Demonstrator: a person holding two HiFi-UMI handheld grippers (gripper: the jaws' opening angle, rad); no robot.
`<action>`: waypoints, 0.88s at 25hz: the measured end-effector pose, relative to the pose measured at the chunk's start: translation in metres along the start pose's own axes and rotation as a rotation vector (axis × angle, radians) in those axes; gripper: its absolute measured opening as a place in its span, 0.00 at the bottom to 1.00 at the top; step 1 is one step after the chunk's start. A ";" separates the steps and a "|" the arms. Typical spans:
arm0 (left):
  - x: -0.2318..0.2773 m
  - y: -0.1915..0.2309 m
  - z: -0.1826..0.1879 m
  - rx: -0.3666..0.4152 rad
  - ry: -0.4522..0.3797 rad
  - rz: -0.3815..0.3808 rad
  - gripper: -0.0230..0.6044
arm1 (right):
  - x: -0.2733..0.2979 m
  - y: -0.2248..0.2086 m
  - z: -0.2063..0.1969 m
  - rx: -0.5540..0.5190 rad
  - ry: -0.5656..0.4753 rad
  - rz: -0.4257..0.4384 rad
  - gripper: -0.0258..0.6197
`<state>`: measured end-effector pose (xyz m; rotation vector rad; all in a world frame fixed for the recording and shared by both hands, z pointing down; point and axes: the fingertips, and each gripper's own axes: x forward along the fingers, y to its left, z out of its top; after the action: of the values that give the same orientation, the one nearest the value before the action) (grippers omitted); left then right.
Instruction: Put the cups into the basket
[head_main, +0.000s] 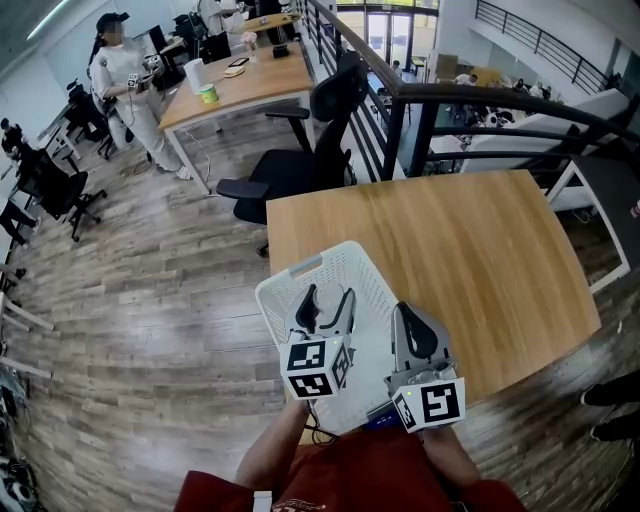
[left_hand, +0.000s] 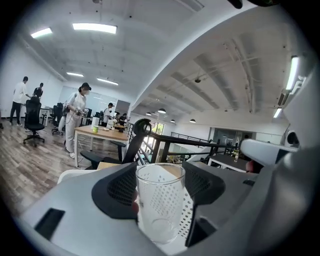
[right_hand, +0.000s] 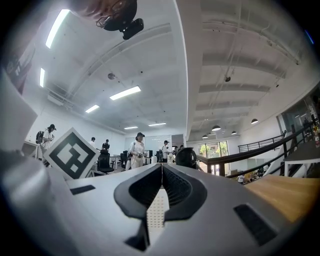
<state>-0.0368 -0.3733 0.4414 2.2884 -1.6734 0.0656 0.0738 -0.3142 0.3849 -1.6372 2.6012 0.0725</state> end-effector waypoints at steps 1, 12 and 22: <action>0.004 0.001 -0.004 0.001 0.014 0.002 0.50 | 0.000 0.000 0.000 0.000 0.000 -0.001 0.06; 0.037 0.004 -0.042 0.037 0.154 0.001 0.50 | -0.004 -0.002 0.000 0.000 0.001 -0.008 0.06; 0.064 0.002 -0.063 0.073 0.246 0.009 0.50 | -0.005 -0.001 -0.001 0.009 -0.005 -0.006 0.06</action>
<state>-0.0091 -0.4156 0.5155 2.2190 -1.5784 0.4000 0.0770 -0.3102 0.3868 -1.6394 2.5891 0.0643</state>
